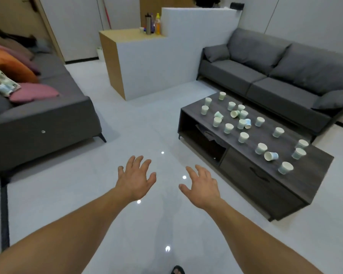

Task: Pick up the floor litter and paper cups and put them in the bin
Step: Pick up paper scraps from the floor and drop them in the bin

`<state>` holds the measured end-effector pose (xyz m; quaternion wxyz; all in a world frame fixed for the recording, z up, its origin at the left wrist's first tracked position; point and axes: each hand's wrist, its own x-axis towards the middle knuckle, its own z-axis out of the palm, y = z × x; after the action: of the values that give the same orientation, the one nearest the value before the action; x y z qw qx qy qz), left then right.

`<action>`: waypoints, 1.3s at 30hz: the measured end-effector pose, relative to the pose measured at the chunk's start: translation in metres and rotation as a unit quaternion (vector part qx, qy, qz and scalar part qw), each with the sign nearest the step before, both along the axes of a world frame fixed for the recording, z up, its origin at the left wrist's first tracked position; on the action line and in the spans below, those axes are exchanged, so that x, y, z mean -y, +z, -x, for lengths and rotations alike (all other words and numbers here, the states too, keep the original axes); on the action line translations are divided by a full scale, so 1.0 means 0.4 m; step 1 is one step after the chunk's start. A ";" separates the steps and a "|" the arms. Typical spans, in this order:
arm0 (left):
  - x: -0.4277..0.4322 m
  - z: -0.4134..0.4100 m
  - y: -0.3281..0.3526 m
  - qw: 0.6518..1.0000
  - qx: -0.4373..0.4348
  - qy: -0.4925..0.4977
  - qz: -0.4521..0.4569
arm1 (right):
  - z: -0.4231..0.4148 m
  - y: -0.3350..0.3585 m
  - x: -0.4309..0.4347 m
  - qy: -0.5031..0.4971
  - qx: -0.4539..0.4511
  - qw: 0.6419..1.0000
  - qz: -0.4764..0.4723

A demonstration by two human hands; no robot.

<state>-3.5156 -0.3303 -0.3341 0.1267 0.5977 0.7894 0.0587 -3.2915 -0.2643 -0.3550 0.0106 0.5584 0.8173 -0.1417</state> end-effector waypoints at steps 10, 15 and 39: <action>-0.401 0.331 -0.022 0.997 0.021 0.076 -0.008 | 0.350 0.002 -0.472 0.071 0.018 0.997 -0.014; -0.646 0.539 -0.006 0.999 0.012 0.043 -0.020 | 0.551 0.001 -0.704 0.048 0.021 0.998 -0.026; -1.903 1.006 0.032 0.999 -0.017 -0.031 0.000 | 1.012 0.036 -1.906 -0.014 -0.017 1.000 -0.002</action>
<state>-3.9180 0.4307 -0.3213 0.1151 0.6229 0.7725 0.0442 -3.6963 0.4980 -0.3406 -0.0064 0.5674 0.8098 -0.1492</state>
